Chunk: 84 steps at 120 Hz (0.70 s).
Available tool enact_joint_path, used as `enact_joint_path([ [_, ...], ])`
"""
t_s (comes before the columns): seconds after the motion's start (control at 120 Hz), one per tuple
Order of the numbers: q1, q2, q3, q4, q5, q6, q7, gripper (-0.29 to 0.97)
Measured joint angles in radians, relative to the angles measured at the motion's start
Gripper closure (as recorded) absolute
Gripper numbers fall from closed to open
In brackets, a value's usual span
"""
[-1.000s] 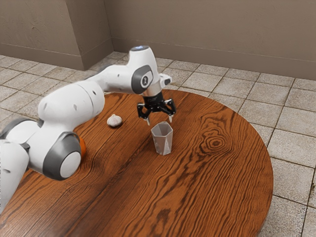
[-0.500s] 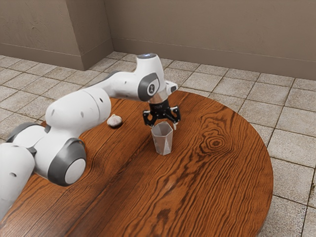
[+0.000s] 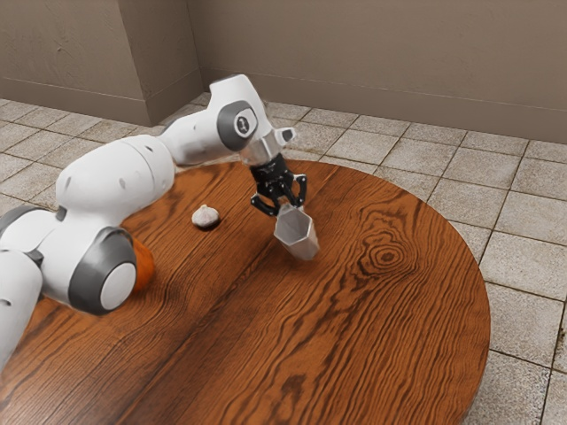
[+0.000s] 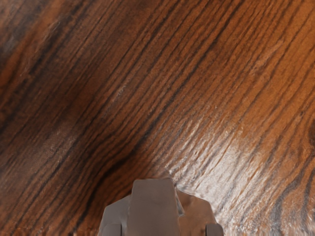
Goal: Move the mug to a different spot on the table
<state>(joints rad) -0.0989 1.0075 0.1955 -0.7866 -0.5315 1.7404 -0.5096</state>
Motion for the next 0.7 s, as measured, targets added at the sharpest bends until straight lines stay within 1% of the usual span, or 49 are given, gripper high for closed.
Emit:
enact_joint_path([
  [0.025,0.004,-0.015,0.001,-0.016,-0.019,-0.016,-0.006,0.66],
  [0.1,0.008,-0.08,0.001,-0.104,-0.067,-0.057,-0.023,0.67],
  [0.208,0.012,-0.191,0.002,-0.274,-0.146,-0.096,-0.046,0.72],
  [0.258,0.013,-0.23,0.005,-0.331,-0.164,-0.108,-0.058,0.73],
  [0.342,0.016,-0.289,0.026,-0.424,-0.175,-0.124,-0.077,0.74],
  [0.417,0.019,-0.34,0.05,-0.514,-0.18,-0.133,-0.092,0.76],
  [0.533,0.034,-0.392,0.06,-0.597,-0.175,-0.142,-0.117,0.77],
  [0.567,0.039,-0.405,0.06,-0.607,-0.159,-0.144,-0.123,0.77],
  [0.7,0.049,-0.433,0.061,-0.628,-0.056,-0.149,-0.145,0.78],
])
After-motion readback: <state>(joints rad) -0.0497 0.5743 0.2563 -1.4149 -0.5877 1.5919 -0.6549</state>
